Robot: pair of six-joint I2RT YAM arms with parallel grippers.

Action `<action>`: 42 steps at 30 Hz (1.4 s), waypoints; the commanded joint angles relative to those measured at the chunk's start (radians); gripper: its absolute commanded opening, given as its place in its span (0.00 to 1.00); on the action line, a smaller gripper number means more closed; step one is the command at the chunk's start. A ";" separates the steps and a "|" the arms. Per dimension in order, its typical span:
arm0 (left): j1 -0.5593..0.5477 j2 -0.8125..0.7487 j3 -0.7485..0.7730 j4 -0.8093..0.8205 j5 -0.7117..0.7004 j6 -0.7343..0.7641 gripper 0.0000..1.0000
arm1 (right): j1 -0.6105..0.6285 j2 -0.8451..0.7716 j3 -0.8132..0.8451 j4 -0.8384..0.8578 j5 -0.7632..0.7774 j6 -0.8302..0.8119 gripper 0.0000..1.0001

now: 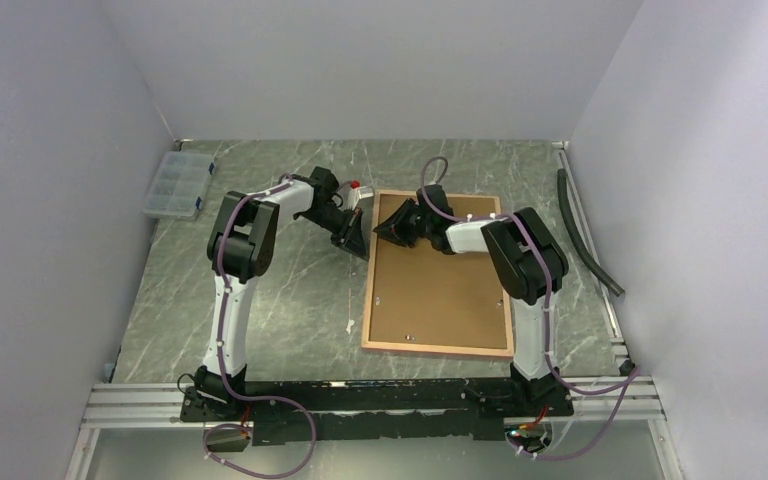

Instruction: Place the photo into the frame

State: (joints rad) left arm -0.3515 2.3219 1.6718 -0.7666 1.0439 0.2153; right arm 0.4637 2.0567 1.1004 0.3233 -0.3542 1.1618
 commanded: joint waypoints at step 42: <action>-0.037 0.021 -0.013 0.034 -0.030 0.016 0.03 | -0.020 0.036 0.076 -0.065 0.050 -0.084 0.23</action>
State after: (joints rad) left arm -0.3523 2.3219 1.6703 -0.7635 1.0485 0.2150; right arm 0.4458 2.0636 1.1522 0.2352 -0.3641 1.0931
